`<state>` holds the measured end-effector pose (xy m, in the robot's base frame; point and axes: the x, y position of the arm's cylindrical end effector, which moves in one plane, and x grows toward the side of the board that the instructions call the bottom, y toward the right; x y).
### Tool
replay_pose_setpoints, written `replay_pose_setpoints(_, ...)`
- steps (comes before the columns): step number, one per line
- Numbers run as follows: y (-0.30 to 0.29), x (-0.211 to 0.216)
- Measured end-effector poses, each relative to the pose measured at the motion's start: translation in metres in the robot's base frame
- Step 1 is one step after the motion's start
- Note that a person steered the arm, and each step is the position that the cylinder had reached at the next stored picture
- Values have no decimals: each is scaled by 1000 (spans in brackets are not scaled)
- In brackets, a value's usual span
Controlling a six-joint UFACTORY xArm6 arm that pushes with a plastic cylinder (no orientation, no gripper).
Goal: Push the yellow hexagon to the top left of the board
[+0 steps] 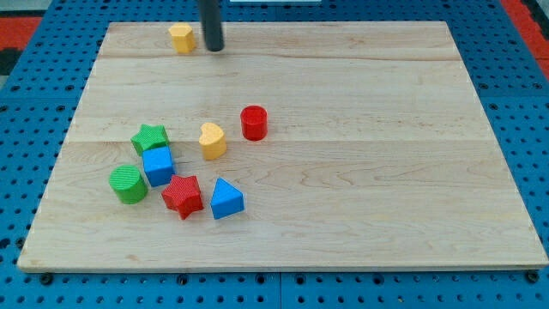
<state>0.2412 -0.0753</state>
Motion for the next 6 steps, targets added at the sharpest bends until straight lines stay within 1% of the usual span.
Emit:
replay_pose_setpoints(1, -34, -29)
replay_pose_setpoints(2, -130, -31)
replay_pose_setpoints(3, -97, -24)
replay_pose_setpoints(4, 33, -11)
replay_pose_setpoints(5, 99, 68)
replay_pose_setpoints(6, 120, 146)
